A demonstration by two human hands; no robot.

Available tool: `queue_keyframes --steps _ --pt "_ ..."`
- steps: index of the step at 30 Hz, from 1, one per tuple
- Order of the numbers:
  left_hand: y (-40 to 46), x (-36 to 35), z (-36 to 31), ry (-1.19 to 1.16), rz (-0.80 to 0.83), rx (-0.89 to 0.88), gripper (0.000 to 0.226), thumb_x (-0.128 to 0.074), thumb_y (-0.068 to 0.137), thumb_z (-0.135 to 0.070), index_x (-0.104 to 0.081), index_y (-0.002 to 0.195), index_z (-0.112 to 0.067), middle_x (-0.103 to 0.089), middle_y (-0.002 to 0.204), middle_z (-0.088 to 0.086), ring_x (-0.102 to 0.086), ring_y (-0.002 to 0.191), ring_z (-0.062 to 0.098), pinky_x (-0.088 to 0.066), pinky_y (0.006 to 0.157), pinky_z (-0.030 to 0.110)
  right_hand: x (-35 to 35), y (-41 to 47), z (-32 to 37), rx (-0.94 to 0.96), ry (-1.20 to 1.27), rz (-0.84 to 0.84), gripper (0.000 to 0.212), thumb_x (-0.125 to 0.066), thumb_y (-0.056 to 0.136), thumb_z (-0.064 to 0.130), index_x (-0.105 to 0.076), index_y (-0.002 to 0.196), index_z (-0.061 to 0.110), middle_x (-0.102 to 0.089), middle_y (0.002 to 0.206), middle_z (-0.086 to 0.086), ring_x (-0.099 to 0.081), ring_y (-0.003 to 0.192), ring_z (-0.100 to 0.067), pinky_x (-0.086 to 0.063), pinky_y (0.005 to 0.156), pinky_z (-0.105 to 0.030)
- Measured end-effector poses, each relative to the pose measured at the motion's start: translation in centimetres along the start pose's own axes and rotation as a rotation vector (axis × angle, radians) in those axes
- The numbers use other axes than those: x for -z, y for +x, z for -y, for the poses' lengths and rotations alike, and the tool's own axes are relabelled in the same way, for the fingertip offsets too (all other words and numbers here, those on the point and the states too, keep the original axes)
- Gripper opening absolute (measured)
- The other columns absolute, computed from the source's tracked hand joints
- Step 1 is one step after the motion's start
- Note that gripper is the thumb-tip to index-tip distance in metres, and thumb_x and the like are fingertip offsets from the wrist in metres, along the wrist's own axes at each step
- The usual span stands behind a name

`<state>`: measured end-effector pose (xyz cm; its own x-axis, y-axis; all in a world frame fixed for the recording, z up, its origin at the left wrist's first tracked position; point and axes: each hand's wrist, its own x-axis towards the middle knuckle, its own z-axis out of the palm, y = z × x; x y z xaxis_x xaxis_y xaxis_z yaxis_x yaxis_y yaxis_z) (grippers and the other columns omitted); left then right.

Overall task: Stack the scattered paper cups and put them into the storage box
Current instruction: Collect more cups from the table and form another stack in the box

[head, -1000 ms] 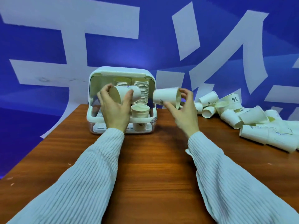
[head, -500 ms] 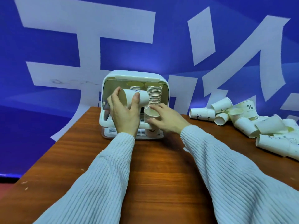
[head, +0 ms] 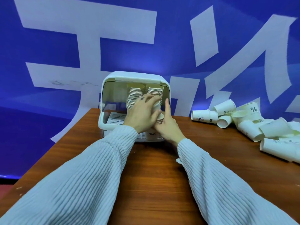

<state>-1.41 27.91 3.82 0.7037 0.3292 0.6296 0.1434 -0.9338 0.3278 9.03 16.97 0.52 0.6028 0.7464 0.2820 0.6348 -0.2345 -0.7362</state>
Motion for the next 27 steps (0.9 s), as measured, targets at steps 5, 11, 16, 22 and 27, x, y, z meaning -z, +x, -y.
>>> queue_keyframes --steps 5,11,16,22,27 --pt "-1.5 -1.6 0.1 0.161 0.241 0.047 0.067 -0.021 0.097 -0.064 -0.046 0.152 -0.034 -0.039 0.162 -0.002 -0.027 0.153 0.019 -0.023 0.124 0.046 0.1 0.0 -1.0 0.039 0.088 0.048 0.118 -0.070 0.088 0.013 0.016 0.156 0.057 -0.059 0.144 -0.003 -0.059 0.128 -0.022 -0.047 0.105 -0.035" --pt "-2.2 -0.7 -1.6 0.248 0.296 0.090 0.078 -0.011 0.094 -0.079 -0.021 0.161 -0.040 -0.015 0.170 -0.006 0.001 0.158 0.016 0.008 0.124 0.056 1.9 -2.6 -1.2 0.074 0.219 0.107 0.120 -0.080 0.083 0.024 0.008 0.158 0.056 -0.013 0.174 0.005 -0.020 0.157 -0.012 -0.024 0.127 -0.044" --pt "-4.0 -3.6 -7.1 0.156 0.027 -0.083 0.072 -0.021 0.098 -0.070 -0.039 0.156 -0.033 -0.037 0.163 -0.001 -0.016 0.156 0.019 -0.007 0.127 0.048 5.5 -7.2 -4.4 0.000 0.193 -0.041 0.099 -0.072 0.094 0.024 -0.004 0.161 0.051 -0.022 0.171 0.004 -0.024 0.154 -0.010 -0.032 0.125 -0.044" --pt "-4.4 -9.1 -16.8 -0.074 0.133 -0.243 0.069 -0.023 0.097 -0.067 -0.040 0.155 -0.033 -0.034 0.164 -0.005 -0.014 0.156 0.016 -0.008 0.126 0.042 12.8 -13.1 -9.7 -0.123 0.025 -0.161 0.097 -0.061 0.080 0.026 -0.012 0.159 0.052 -0.035 0.165 0.005 -0.046 0.144 -0.017 -0.044 0.116 -0.046" --pt "-5.1 -14.0 -23.7 -0.199 0.249 -0.319 0.068 -0.026 0.098 -0.069 -0.042 0.153 -0.033 -0.031 0.165 -0.005 -0.015 0.155 0.013 -0.011 0.126 0.039 20.5 -18.6 -13.6 -0.272 -0.105 -0.476 0.073 -0.064 0.091 0.019 -0.036 0.156 0.036 -0.055 0.145 0.002 -0.054 0.130 -0.015 -0.043 0.113 -0.041"
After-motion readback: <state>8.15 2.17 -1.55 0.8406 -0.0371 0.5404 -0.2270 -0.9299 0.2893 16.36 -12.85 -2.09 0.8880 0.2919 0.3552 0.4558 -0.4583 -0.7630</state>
